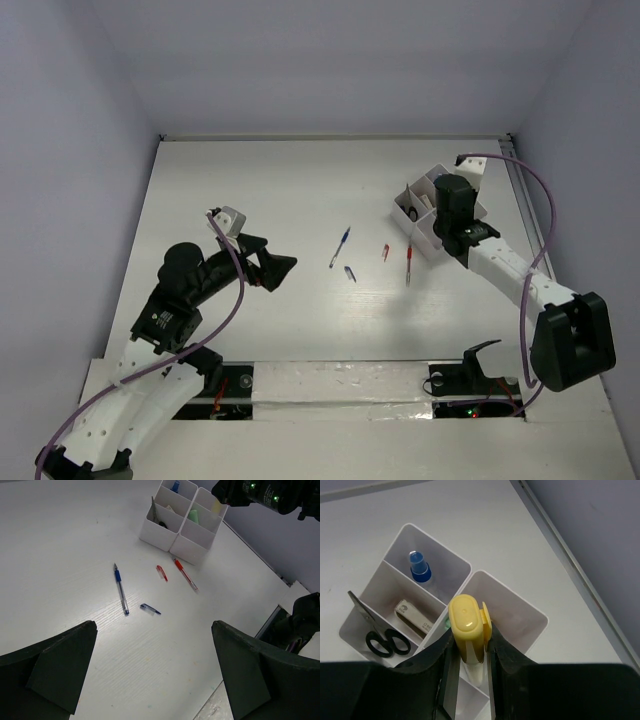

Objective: Sort the stationery into containers
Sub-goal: Place the pen in the storage box, then pick up the pen from the center of the board.

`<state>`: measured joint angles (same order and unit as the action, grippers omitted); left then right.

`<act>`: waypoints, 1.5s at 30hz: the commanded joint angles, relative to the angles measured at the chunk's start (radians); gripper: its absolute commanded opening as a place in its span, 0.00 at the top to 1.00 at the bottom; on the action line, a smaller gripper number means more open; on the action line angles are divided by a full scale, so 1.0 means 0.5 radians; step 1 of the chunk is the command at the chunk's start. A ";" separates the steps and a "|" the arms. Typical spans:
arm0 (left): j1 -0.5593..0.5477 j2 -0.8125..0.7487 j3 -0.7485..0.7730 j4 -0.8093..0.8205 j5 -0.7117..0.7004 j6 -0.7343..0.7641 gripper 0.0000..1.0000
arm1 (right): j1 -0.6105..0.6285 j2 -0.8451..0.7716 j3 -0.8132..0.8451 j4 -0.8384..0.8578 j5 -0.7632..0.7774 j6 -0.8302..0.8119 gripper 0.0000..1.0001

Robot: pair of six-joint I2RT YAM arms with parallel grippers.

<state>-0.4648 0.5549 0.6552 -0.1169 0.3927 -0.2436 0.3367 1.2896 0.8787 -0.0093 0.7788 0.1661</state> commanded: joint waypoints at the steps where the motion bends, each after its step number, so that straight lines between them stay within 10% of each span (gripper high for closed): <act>1: -0.009 -0.005 0.089 0.047 0.012 0.021 0.01 | -0.026 0.059 -0.030 0.197 0.072 -0.062 1.00; 15: -0.009 0.035 0.089 0.068 0.058 0.024 0.01 | -0.044 0.167 -0.131 0.286 0.065 -0.111 0.98; 23: -0.009 0.062 0.095 0.068 0.058 0.027 0.01 | -0.044 0.170 -0.079 0.148 0.016 -0.056 0.53; 32: -0.009 0.084 0.095 0.068 0.055 0.024 0.01 | -0.044 0.133 0.052 -0.054 -0.140 -0.022 0.32; 40: -0.009 0.114 0.098 0.062 0.015 0.027 0.01 | 0.038 -0.186 0.123 -0.239 -0.533 0.189 0.27; 45: -0.009 0.124 0.101 0.053 -0.040 0.033 0.01 | 0.204 -0.205 0.215 -0.401 -0.775 0.315 0.48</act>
<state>-0.4652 0.6170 0.6552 -0.1204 0.3923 -0.2401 0.3836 1.1900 0.9257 -0.1493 0.5022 0.2619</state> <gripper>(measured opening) 0.989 0.564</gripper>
